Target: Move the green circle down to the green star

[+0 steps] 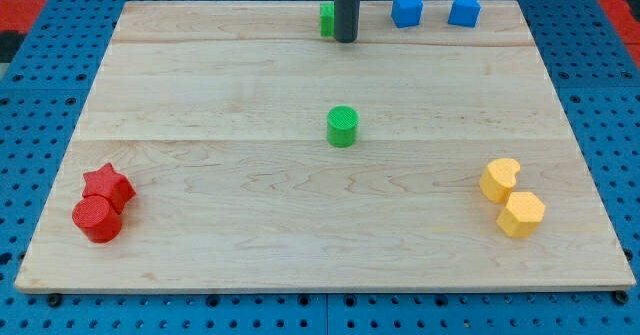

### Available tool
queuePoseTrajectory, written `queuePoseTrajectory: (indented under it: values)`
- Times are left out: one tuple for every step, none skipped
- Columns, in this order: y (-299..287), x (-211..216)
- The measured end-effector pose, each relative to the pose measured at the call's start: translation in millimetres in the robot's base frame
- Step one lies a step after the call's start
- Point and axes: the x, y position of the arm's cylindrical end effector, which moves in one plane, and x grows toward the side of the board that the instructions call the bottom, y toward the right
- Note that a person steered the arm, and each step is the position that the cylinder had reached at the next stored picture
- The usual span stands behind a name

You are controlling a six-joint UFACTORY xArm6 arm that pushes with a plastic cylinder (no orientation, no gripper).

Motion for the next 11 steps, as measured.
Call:
queuePoseTrajectory:
  values:
    - [-2,-10]
    - [-8,-16]
    - [22,27]
    - [71,69]
    - [99,122]
    - [70,170]
    - [1,189]
    - [-50,166]
    - [-80,136]
    - [-69,115]
    - [-38,113]
